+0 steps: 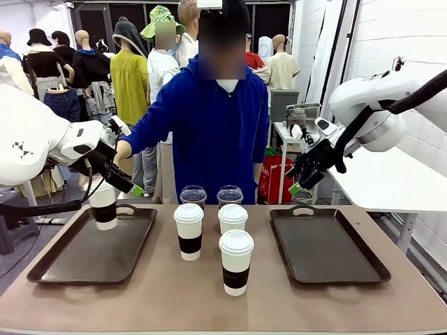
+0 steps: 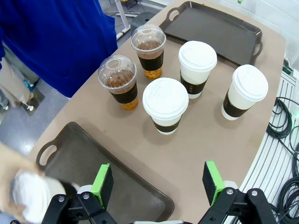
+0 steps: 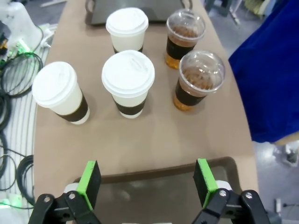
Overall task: Distribute the coffee onto the tray.
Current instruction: Pick up one iced Americano and place it on the right Handle tray.
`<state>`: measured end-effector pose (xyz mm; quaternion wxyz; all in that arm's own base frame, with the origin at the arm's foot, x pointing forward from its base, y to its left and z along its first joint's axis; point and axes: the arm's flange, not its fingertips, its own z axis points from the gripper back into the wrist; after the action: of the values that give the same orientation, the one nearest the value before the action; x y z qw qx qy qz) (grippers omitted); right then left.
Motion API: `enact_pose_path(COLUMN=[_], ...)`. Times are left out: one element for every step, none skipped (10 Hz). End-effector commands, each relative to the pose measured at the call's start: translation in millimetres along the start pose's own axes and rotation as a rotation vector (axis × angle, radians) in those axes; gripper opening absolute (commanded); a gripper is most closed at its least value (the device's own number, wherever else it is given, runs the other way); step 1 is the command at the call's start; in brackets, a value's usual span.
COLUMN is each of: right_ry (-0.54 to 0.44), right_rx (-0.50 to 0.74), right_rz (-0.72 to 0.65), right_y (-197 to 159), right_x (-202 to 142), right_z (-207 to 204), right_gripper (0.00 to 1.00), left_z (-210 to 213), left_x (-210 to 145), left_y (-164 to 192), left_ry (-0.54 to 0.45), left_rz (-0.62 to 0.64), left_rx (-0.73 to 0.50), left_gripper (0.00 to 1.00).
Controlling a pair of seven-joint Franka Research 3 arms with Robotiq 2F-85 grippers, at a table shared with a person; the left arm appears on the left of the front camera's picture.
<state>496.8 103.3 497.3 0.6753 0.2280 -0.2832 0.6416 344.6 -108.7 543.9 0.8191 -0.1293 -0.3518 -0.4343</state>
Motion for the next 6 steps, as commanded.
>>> enact_pose_path(right_ry=[-0.033, -0.034, -0.037, -0.025, -0.016, -0.012], right_rx=[0.061, 0.071, 0.081, 0.083, 0.075, 0.072], right_rz=[0.035, 0.033, 0.029, 0.022, 0.006, 0.008], right_y=[-13.6, -17.5, -20.3, -20.2, -18.1, -14.8], right_x=[-8.9, -13.6, -16.8, -18.3, -16.6, -20.9], right_z=[-7.0, -11.4, -14.5, -14.4, -10.0, -16.5], right_gripper=[1.00, 1.00, 1.00, 1.00, 1.00, 1.00], left_z=[0.5, 0.5, 0.5, 0.5, 0.5, 0.5], left_x=[-0.9, -0.9, -0.9, -0.9, -0.9, -0.9], left_y=[1.6, 1.6, 1.6, 1.6, 1.6, 1.6], left_ry=[-0.003, -0.003, -0.003, -0.003, -0.003, -0.003], left_rz=[0.002, 0.002, 0.002, 0.002, 0.002, 0.002], left_rx=[-0.002, -0.002, -0.002, -0.002, -0.002, -0.002], left_gripper=[1.00, 1.00, 1.00, 1.00, 1.00, 1.00])
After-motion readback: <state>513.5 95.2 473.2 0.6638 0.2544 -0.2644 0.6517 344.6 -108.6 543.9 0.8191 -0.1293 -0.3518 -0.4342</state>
